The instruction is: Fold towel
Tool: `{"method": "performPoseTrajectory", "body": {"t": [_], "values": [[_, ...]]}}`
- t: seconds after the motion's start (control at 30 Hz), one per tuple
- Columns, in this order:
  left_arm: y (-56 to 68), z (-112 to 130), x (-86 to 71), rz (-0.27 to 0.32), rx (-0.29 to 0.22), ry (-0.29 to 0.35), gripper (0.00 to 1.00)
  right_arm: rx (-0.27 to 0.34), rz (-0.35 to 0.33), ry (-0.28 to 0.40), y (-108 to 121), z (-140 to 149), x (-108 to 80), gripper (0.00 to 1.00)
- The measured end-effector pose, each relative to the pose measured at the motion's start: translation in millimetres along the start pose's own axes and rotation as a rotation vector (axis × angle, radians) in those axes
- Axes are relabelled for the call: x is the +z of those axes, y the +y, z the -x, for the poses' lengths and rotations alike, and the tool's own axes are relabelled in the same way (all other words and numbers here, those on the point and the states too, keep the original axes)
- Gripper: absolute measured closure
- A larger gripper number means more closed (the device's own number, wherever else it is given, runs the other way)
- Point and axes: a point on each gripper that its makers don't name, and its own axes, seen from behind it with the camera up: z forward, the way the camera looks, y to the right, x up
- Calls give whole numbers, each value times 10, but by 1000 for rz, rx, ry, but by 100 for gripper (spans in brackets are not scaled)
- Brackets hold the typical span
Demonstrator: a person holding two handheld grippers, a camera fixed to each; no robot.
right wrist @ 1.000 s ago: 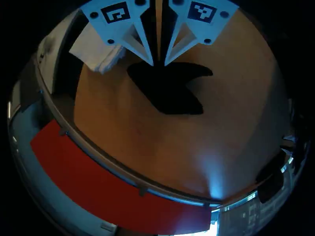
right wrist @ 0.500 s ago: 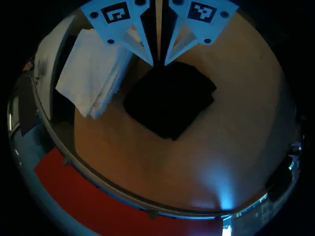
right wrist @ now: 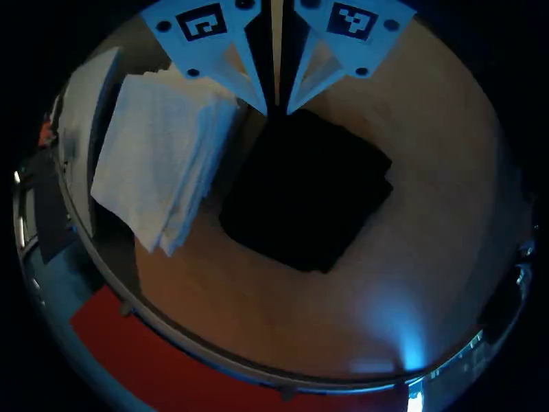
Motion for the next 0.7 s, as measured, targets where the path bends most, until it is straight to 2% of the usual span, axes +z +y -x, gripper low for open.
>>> {"method": "performPoseTrajectory", "body": {"t": [0.3, 0.7], "values": [[-8, 18, -4, -4, 0, -5, 9, 61, 12, -46, -3, 145, 119, 96], [-30, 16, -4, -7, 4, -8, 9, 95, 26, -73, 17, 241, 182, 95]]}}
